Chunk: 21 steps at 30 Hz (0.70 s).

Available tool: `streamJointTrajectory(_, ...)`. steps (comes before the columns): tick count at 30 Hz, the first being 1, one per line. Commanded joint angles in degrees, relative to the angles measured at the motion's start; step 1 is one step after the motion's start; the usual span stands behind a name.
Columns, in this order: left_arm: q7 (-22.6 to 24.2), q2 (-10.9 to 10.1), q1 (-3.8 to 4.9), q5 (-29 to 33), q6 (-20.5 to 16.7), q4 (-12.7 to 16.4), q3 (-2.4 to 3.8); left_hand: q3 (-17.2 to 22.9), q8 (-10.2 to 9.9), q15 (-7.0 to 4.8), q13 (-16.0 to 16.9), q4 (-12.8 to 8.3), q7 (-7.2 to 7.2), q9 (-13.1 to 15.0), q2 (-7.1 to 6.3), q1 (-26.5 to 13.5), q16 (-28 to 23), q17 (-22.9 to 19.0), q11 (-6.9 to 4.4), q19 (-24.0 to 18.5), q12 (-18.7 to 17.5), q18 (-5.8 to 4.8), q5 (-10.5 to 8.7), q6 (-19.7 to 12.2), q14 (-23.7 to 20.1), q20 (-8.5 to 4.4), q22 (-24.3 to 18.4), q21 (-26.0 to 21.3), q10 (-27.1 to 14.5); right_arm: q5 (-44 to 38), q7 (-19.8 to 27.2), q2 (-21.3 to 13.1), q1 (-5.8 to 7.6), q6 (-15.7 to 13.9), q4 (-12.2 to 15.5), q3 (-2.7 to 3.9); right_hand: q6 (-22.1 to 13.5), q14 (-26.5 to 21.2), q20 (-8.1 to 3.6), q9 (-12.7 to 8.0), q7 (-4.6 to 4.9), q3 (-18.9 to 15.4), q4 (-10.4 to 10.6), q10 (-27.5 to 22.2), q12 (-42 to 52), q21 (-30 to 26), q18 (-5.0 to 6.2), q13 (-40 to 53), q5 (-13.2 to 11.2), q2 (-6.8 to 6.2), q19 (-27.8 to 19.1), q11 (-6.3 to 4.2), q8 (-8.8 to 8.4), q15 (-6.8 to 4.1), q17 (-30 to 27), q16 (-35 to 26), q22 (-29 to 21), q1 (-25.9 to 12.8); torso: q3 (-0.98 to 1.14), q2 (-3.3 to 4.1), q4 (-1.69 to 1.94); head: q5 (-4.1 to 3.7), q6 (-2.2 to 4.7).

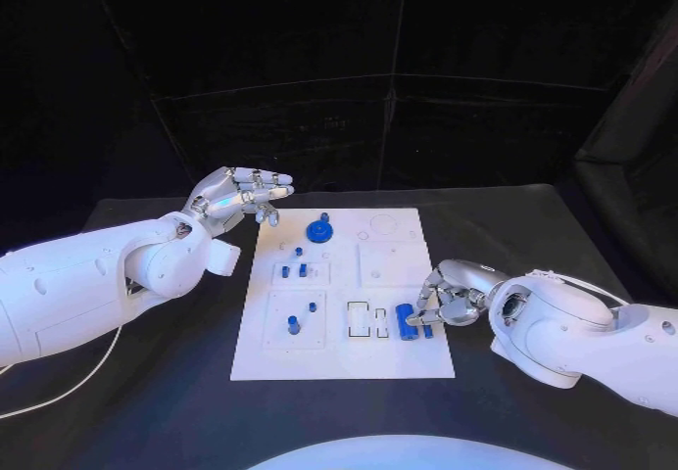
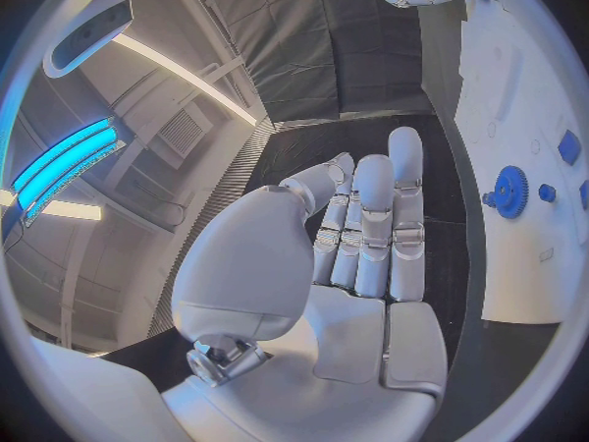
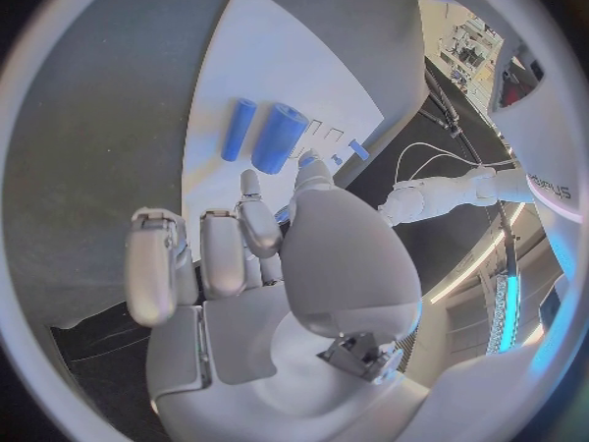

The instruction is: Assemble the parts on the task board

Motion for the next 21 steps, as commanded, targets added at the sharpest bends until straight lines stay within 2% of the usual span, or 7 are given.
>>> streamJointTrajectory(1, 0.6, 0.0, 0.08, 0.2, 0.6, 0.1, 0.03, -0.2, 0.3, -0.1, -0.1, 0.0, 0.14, -0.1, -0.03, -0.4, -0.2, 0.1, 0.22, -0.4, 0.3, 0.32, -0.21, 0.0, -0.3, 0.21, 0.0, -0.2, -0.3, -3.7, -3.1, 0.5, -0.35, -0.7, -0.2, -0.01, -0.3, 1.5, -0.26, 0.2, -0.16, -0.1, -0.1, 0.7, 1.1, 0.4, -0.43, 1.5, 0.4, 0.1, 2.7, 0.08, 0.62, -0.37, 0.0, 0.2, 8.7, -0.6, -0.07, 0.04, 0.05, 0.18, -0.07)
streamJointTrajectory(5, 0.5, -0.1, 0.08, 0.2, 0.7, 0.1, 0.0, -0.2, 0.3, -0.1, -0.1, 0.0, 0.14, -0.1, -0.03, -0.4, -0.2, 0.1, 0.22, -0.4, 0.3, 0.32, -0.21, 0.0, -0.3, 0.21, 0.0, -0.2, -0.3, -4.5, -3.5, 1.3, -0.9, -0.5, -0.5, -0.01, -0.3, 1.5, -0.29, 0.3, -0.25, 0.0, -0.1, 1.1, 2.2, 0.7, -0.52, 2.8, 0.6, 0.26, 2.9, 0.01, 1.21, -0.42, 0.0, 0.2, 9.1, -0.7, -0.01, 0.12, -0.15, 0.44, -0.16)
streamJointTrajectory(11, 0.5, -0.1, 0.08, 0.2, 0.8, 0.0, -0.03, -0.2, 0.3, -0.1, -0.1, 0.0, 0.14, -0.1, -0.03, -0.4, -0.2, 0.1, 0.22, -0.4, 0.3, 0.32, -0.21, 0.0, -0.3, 0.21, 0.0, -0.2, -0.3, -5.0, -4.6, 2.7, -1.48, 0.9, -1.3, 0.0, -0.3, 1.5, -0.31, 0.4, -0.31, 0.0, -0.1, 1.4, 2.8, 0.9, -0.59, 3.7, 0.7, 0.38, 3.0, -0.04, 1.56, -0.45, 0.0, 0.2, 9.4, -0.7, -0.07, 0.09, -0.12, 0.41, -0.37)
streamJointTrajectory(16, 0.4, -0.1, 0.08, 0.2, 0.8, 0.1, -0.04, -0.2, 0.3, -0.1, -0.1, 0.0, 0.14, -0.1, -0.03, -0.4, -0.2, 0.1, 0.22, -0.4, 0.3, 0.32, -0.21, 0.0, -0.3, 0.21, 0.0, -0.2, -0.3, -5.2, -5.4, 3.9, -2.19, 1.1, -1.8, 0.0, -0.5, 1.5, -0.36, 0.6, -0.37, 0.2, -0.1, 1.4, 3.3, 1.0, -0.62, 4.5, 1.3, 1.3, 3.1, -0.09, 2.22, -0.5, -0.2, 0.1, 9.5, -1.0, -0.04, 0.13, -0.09, 0.45, -0.42)
streamJointTrajectory(21, 0.4, -0.1, 0.08, 0.2, 0.8, 0.1, -0.05, -0.2, 0.3, -0.1, -0.1, 0.0, 0.14, -0.1, -0.03, -0.4, -0.2, 0.1, 0.22, -0.4, 0.3, 0.32, -0.21, 0.0, -0.3, 0.21, 0.0, -0.2, -0.3, -5.4, -5.8, 5.4, -2.72, 1.0, -2.5, 0.01, -0.5, 1.5, -0.42, 0.9, -0.5, 0.3, -0.2, 1.6, 3.9, 1.2, -0.69, 5.6, 3.2, 2.17, 3.2, -0.19, 3.09, -0.58, -0.1, 0.2, 9.8, -0.4, -0.06, 0.11, -0.04, 0.42, -0.6)
